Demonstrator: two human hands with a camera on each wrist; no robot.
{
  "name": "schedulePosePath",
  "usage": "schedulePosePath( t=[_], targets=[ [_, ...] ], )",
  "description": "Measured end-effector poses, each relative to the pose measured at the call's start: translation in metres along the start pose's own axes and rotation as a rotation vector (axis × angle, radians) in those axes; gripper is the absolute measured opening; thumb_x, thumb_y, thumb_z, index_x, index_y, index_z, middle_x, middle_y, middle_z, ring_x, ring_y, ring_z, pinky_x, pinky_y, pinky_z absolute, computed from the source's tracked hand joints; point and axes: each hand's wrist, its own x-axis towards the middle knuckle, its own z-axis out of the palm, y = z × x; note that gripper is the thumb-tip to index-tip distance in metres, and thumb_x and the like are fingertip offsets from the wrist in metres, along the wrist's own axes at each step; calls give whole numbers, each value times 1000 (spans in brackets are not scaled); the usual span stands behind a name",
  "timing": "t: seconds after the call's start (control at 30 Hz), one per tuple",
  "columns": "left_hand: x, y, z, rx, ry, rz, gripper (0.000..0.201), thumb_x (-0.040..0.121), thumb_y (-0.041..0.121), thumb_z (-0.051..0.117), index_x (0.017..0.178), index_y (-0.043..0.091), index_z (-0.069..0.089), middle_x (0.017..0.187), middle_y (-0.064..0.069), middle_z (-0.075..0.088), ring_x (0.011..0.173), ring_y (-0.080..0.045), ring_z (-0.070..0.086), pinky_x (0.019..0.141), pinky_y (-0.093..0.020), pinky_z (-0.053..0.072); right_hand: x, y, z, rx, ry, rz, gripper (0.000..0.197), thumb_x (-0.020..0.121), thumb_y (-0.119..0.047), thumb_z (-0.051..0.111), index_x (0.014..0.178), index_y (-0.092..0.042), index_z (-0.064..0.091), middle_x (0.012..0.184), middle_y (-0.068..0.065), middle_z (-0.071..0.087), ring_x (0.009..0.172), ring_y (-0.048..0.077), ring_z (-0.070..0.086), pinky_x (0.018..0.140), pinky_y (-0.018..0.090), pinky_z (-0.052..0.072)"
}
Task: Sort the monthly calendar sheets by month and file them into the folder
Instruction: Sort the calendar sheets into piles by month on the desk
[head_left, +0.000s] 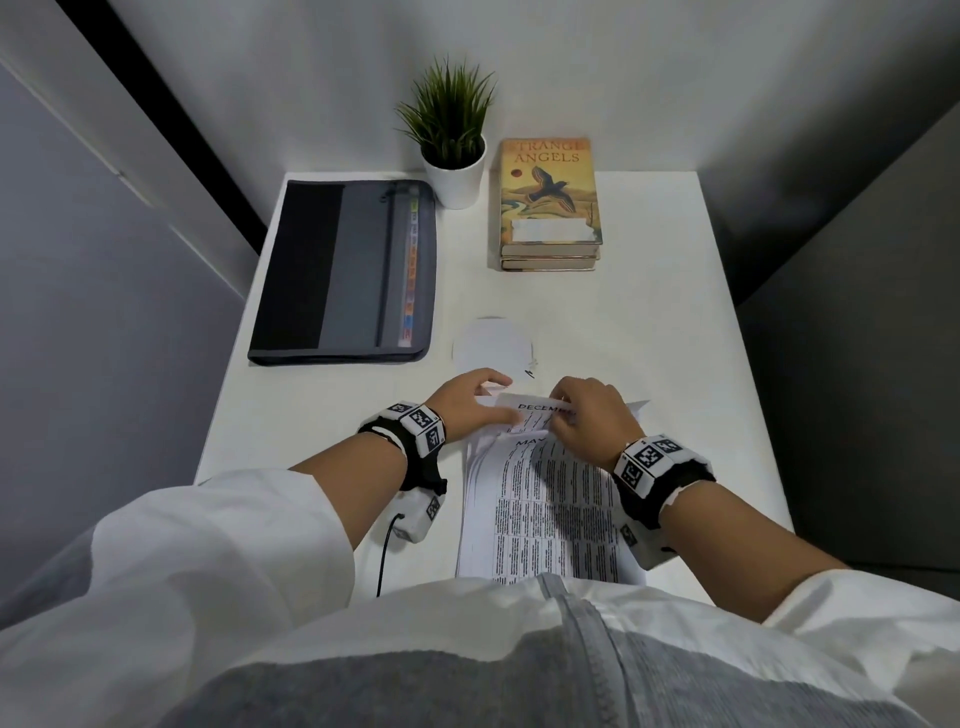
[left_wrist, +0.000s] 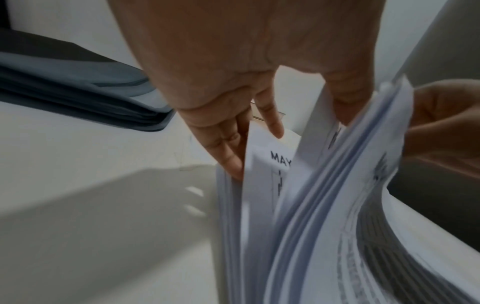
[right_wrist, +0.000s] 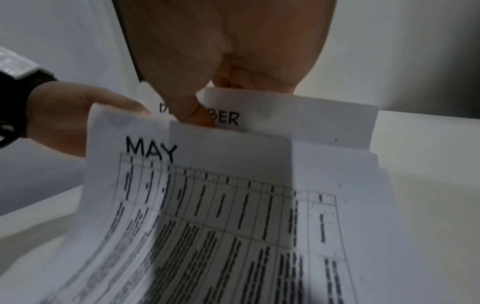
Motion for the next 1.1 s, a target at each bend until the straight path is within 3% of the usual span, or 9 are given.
schedulePosePath(
  t=[0.17, 0.3, 0.37, 0.43, 0.67, 0.77, 0.83, 0.97, 1.1],
  targets=[
    [3, 5, -2, -78, 26, -130, 59, 88, 64, 50, 108, 10, 64, 88, 2, 58, 79, -15, 52, 79, -34, 42, 3, 0, -2, -69, -85, -70, 18, 84, -27, 61, 78, -10, 58, 81, 2, 49, 85, 25, 51, 67, 32, 35],
    [3, 3, -4, 57, 14, -123, 33, 92, 36, 59, 79, 7, 66, 70, -2, 54, 63, -16, 47, 65, -27, 39, -5, -1, 2, -36, -21, -133, 14, 84, -23, 64, 87, -10, 60, 95, 4, 57, 90, 23, 51, 73, 33, 42],
    [3, -1, -4, 149, 28, -75, 22, 91, 23, 61, 85, 6, 73, 76, -2, 61, 69, -14, 53, 69, -24, 40, -11, -1, 5, -14, 7, -152, 14, 84, -23, 64, 91, -11, 63, 104, 2, 60, 95, 22, 53, 77, 34, 45],
    [4, -4, -3, 195, 50, -40, 18, 89, 23, 64, 87, 8, 74, 81, 0, 63, 76, -13, 55, 71, -23, 39, -15, -1, 7, 23, 27, -158, 15, 84, -23, 64, 93, -10, 65, 107, 3, 63, 97, 23, 56, 79, 35, 48],
    [5, -5, 2, 182, 71, -22, 17, 81, 29, 75, 79, 13, 69, 82, 2, 65, 81, -13, 58, 73, -26, 44, -24, -3, 9, 86, 26, -99, 18, 85, -25, 62, 93, -9, 66, 90, 4, 67, 88, 24, 59, 74, 36, 48],
    [5, -4, 2, 90, 97, -65, 32, 86, 38, 69, 77, 7, 66, 72, 6, 62, 67, -4, 56, 63, -20, 43, -27, -3, 9, 83, 28, -96, 15, 84, -25, 63, 84, -11, 63, 82, 2, 64, 81, 23, 55, 71, 34, 44],
    [6, -3, 1, 93, 105, -82, 38, 91, 37, 63, 75, 3, 63, 67, 2, 57, 61, -8, 51, 58, -21, 40, -28, -3, 9, 102, 47, -89, 15, 84, -24, 64, 79, -11, 57, 78, 1, 59, 75, 22, 53, 62, 30, 39],
    [3, -2, -1, 105, 101, -45, 13, 86, 18, 65, 83, 8, 73, 93, -4, 71, 76, -9, 58, 68, -21, 43, -29, -3, 11, 117, 49, -101, 16, 85, -23, 64, 79, -14, 52, 80, -1, 53, 73, 19, 49, 58, 28, 32],
    [2, -1, 1, 94, 91, -28, 6, 82, 18, 73, 80, 13, 70, 89, 1, 67, 83, -11, 58, 68, -19, 40, -28, -4, 12, 109, 48, -123, 19, 84, -22, 64, 96, -7, 59, 95, 4, 60, 89, 23, 52, 70, 35, 46]
  ],
)
